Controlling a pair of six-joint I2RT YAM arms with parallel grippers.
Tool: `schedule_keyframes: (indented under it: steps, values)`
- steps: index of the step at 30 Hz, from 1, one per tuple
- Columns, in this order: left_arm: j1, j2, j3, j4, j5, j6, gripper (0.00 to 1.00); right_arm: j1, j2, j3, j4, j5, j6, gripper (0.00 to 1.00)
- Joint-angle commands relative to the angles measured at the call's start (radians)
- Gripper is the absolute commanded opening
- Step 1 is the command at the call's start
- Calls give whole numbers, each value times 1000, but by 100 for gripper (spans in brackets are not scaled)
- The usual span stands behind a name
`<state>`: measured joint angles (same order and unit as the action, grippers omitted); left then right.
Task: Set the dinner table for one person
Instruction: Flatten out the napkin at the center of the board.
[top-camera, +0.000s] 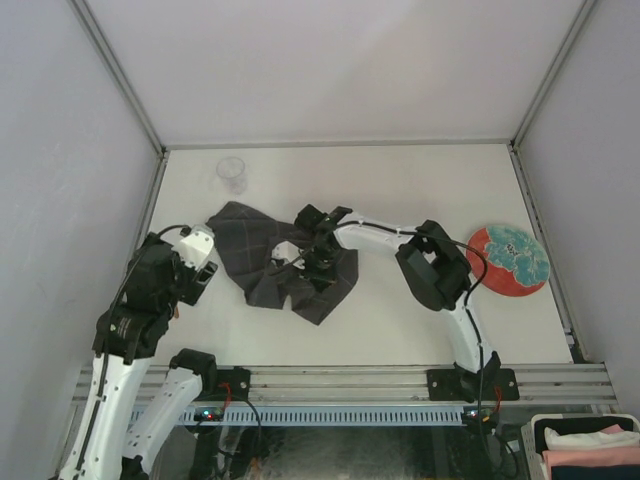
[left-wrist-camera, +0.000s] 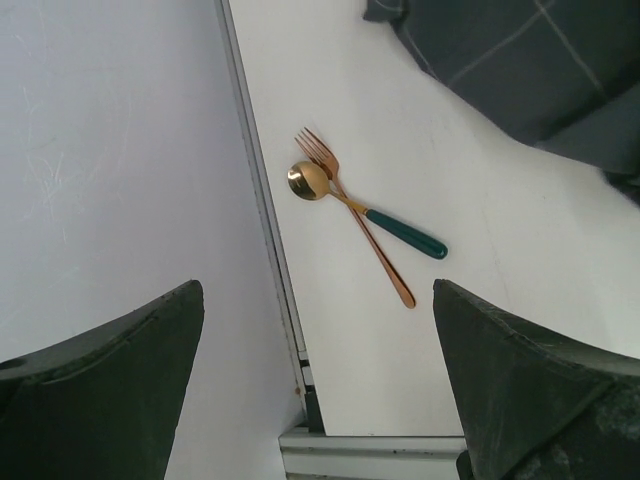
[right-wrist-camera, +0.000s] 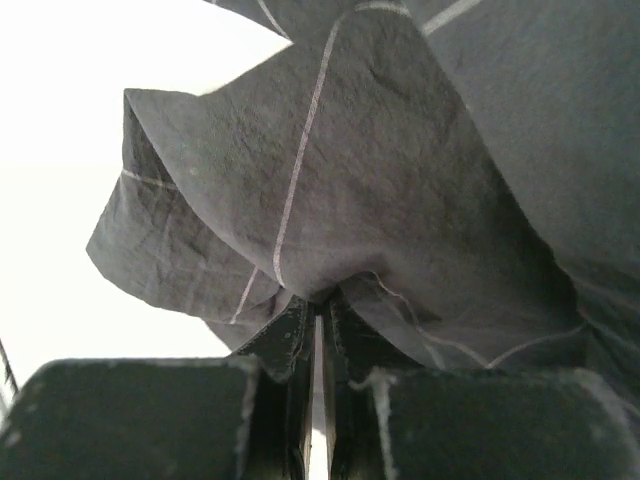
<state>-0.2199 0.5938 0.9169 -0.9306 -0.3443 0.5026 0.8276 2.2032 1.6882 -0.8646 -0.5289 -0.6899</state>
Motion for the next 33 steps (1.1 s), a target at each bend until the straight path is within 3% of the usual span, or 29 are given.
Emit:
schedule_keyframes:
  steps: [1,7,13,19,26,33]
  values:
    - [6,-50,-11,25,24,29,100,-35,-172,-128,-96,186,16,0]
    - [6,-144,-120,-9,113,24,100,-6,-395,-306,-53,310,25,0]
    - [6,-199,-187,31,335,62,100,-134,-400,-276,-27,309,74,0]
    - [7,5,-166,126,472,17,100,-218,-458,-224,55,226,206,0]
    - [-23,141,-203,314,660,24,100,-266,-453,-77,26,185,235,0]
    - [-194,335,-158,462,620,-23,100,-291,-332,109,-19,140,264,0]
